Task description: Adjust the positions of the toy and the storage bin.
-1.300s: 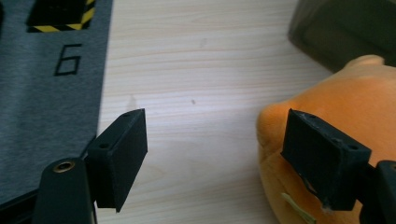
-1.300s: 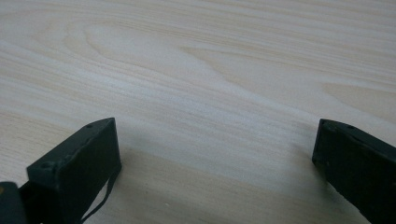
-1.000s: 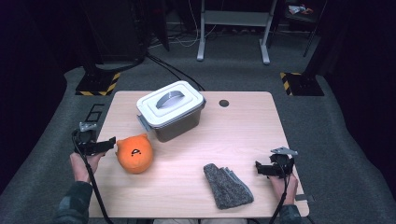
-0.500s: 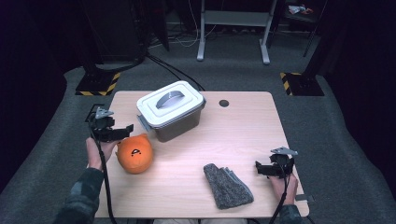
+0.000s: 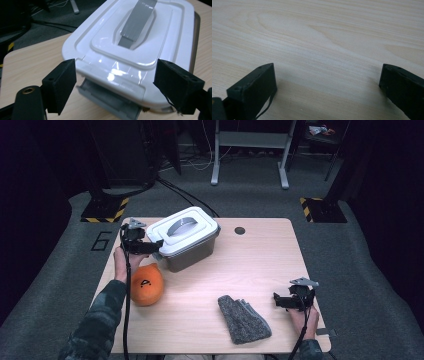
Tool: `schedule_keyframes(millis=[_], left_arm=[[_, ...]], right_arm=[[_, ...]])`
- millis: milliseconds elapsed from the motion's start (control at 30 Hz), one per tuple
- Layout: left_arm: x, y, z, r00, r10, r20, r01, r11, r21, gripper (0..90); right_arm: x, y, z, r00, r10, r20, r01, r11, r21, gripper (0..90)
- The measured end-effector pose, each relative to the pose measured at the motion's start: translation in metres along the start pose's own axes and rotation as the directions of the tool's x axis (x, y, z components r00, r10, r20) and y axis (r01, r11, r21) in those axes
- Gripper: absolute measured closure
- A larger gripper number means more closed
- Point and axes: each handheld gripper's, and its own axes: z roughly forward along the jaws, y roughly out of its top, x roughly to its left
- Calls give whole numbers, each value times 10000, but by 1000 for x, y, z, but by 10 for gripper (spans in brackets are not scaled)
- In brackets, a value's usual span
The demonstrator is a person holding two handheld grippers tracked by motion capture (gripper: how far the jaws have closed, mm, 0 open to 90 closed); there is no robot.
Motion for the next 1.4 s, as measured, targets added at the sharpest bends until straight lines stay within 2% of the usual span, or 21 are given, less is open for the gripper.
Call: schedule_keyframes(millis=[133, 200, 267, 367, 433, 467, 533, 567, 700, 733, 800, 867, 900, 933, 1033, 1167, 1267, 1367, 1400], left_arm=[[-4, 8, 12, 9987, 466, 202, -470, 9987, 183, 219], [-6, 13, 19, 9981, 563, 252, -567, 9983, 150, 237], [-9, 16, 25, 9959, 826, 373, -832, 9965, 129, 269], [-10, 20, 33, 9939, 979, 513, -989, 9949, 187, 330], [-11, 22, 39, 9936, 1038, 436, -1046, 9944, 163, 363], [-12, 23, 42, 9929, 1029, 589, -1038, 9945, 125, 394], [-14, 25, 46, 9880, 1421, 606, -1442, 9890, 322, 427], [-15, 24, 49, 9852, 1512, 804, -1546, 9873, 376, 451], [-17, 25, 53, 9864, 1457, 758, -1469, 9891, 100, 526], [-17, 25, 54, 9887, 1320, 709, -1325, 9912, 28, 553], [-15, 25, 55, 9876, 1303, 881, -1318, 9912, 107, 608], [-14, 25, 55, 9851, 1403, 993, -1419, 9898, 98, 618], [-16, 25, 55, 9862, 1359, 949, -1370, 9906, 49, 618], [-16, 25, 54, 9836, 1493, 1012, -1513, 9884, 116, 619], [-16, 24, 54, 9825, 1439, 1179, -1447, 9895, -17, 624], [-17, 23, 51, 9758, 1622, 1469, -1647, 9863, 50, 628], [-18, 23, 51, 9730, 1679, 1582, -1706, 9853, 39, 633], [-21, 22, 51, 9732, 1600, 1651, -1618, 9868, -28, 636], [-21, 22, 50, 9715, 1596, 1755, -1626, 9867, 26, 638]], right_arm=[[0, 0, 0, 10000, 5, -1, -5, 10000, -1, 0], [0, 0, 0, 10000, 3, -2, -3, 10000, 1, 0], [0, 0, 0, 10000, 2, 1, -2, 10000, -1, 0], [0, 0, 0, 10000, 2, 0, -2, 10000, 1, 0], [0, 0, 0, 10000, 1, 0, -1, 10000, 0, 1], [0, 0, 0, 10000, 2, 0, -2, 10000, 1, 1], [0, 0, 0, 10000, -1, 1, 1, 10000, 0, 1], [0, 0, 0, 10000, 1, 0, -1, 10000, 2, 1], [0, 0, 0, 10000, 3, 0, -3, 10000, 3, 1], [0, 0, 0, 10000, -1, -1, 1, 10000, 0, 1], [0, 0, 0, 10000, -6, -5, 6, 10000, -1, 1], [0, 0, 0, 10000, -47, -4, 47, 10000, -16, 1], [0, 0, 0, 10000, -16, -1, 16, 10000, -6, 1], [0, 0, 0, 10000, -49, -3, 49, 10000, -15, 1], [0, 0, 0, 10000, -47, -2, 47, 10000, -13, 1], [0, 0, 0, 10000, -44, 0, 44, 10000, -16, 1], [0, 0, 0, 10000, -47, -11, 47, 10000, -16, 1], [0, 0, 0, 10000, -48, -6, 48, 10000, -21, 1], [0, 0, 0, 10000, -46, -10, 46, 10000, -16, 1]])
